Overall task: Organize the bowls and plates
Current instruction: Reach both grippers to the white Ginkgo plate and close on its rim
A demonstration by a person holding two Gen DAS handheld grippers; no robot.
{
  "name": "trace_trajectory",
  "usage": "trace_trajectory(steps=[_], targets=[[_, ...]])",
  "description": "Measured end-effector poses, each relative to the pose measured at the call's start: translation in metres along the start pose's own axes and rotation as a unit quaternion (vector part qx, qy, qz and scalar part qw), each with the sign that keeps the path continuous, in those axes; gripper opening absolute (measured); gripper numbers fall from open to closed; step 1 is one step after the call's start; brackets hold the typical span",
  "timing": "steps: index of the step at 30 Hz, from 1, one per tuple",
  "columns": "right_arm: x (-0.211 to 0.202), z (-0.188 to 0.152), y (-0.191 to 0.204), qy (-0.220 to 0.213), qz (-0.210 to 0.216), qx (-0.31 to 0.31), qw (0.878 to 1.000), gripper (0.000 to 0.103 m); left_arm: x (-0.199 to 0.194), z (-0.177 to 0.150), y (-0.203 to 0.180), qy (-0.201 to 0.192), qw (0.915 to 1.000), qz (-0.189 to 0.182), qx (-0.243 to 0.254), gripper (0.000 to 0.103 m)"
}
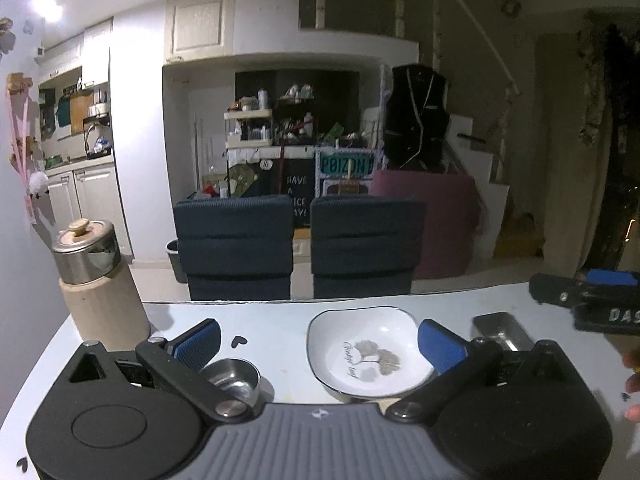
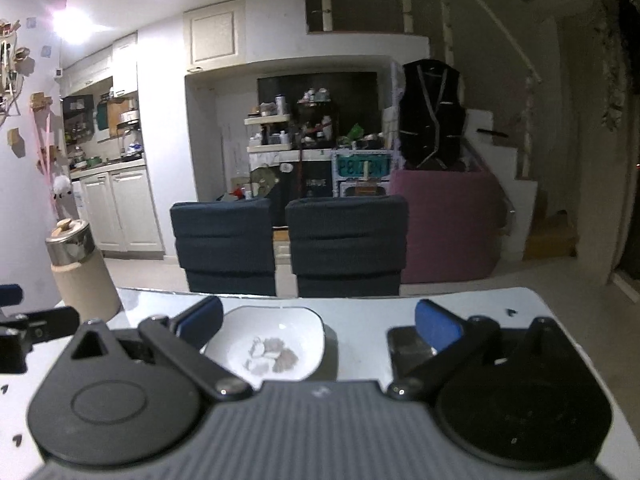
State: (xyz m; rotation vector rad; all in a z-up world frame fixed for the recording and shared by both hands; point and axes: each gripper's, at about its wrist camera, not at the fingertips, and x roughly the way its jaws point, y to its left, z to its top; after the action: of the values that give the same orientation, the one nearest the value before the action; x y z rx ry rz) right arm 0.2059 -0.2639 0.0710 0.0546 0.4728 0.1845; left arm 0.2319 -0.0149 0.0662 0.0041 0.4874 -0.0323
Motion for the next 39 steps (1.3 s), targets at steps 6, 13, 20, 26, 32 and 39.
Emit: trace_trajectory(steps=[6,13,20,26,32,39], targets=[[0.066,0.006,-0.024,0.023,0.036,0.025,0.999,0.103,0.07,0.006,0.015,0.026,0.9997,0.001,-0.006,0.103],[0.15,-0.008,-0.034,0.082,0.025,0.046,0.995,0.103,0.149,0.004,0.021,0.08,0.9957,-0.044,0.014,0.103],[0.222,-0.025,-0.039,0.165,0.043,0.099,0.98,0.086,0.219,-0.011,0.035,0.131,0.9891,-0.061,-0.029,0.079],[0.26,-0.035,-0.039,0.227,0.04,0.112,0.967,0.061,0.257,-0.029,0.039,0.196,0.9778,-0.066,-0.034,0.047],[0.271,-0.043,-0.031,0.252,0.038,0.089,0.963,0.032,0.278,-0.039,0.041,0.233,0.9698,-0.064,-0.033,0.025],[0.283,-0.037,-0.028,0.262,0.05,0.079,0.961,0.013,0.284,-0.039,0.044,0.246,0.9648,-0.077,-0.054,0.013]])
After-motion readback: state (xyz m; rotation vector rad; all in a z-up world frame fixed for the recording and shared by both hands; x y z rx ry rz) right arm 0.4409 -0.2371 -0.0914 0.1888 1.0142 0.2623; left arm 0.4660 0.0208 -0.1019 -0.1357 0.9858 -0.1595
